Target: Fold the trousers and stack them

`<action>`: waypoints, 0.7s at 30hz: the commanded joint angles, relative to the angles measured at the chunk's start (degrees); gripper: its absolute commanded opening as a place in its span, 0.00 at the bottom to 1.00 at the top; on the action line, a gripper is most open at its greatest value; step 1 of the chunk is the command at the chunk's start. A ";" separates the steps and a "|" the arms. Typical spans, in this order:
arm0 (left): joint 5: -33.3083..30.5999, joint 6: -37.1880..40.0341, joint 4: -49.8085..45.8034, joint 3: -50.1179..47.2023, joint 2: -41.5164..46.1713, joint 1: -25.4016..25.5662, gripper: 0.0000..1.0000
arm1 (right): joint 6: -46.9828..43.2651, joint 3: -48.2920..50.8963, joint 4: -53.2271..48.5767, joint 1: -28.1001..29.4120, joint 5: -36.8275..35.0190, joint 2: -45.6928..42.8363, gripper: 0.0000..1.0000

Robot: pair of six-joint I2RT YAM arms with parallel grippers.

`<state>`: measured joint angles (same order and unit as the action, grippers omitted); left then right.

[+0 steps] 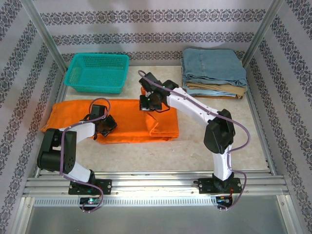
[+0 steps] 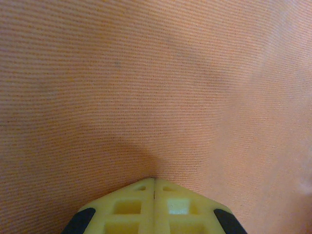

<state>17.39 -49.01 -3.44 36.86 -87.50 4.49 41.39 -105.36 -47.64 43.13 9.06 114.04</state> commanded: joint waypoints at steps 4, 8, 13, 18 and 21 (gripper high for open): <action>0.34 0.73 -0.61 -1.37 -1.28 0.31 0.00 | 9.59 -3.22 9.72 3.14 1.19 3.12 0.00; 0.68 0.58 -0.25 -1.72 -1.29 0.33 0.00 | 12.79 -3.94 13.48 3.36 2.07 5.66 0.00; 0.69 0.50 -0.47 -2.07 -0.89 0.35 0.00 | 13.85 -8.69 12.91 4.06 1.96 10.01 0.00; 0.85 0.21 -1.18 -1.97 0.05 0.32 0.00 | 14.33 -11.67 12.22 4.46 3.21 14.62 0.00; 0.67 -0.08 -4.07 -1.29 2.23 0.06 0.04 | 15.14 -11.45 13.18 4.66 5.62 15.75 0.10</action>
<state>17.67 -49.04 -2.85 36.38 -87.05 4.49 55.09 -115.31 -35.99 46.78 11.68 128.62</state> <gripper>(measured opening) 0.054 0.072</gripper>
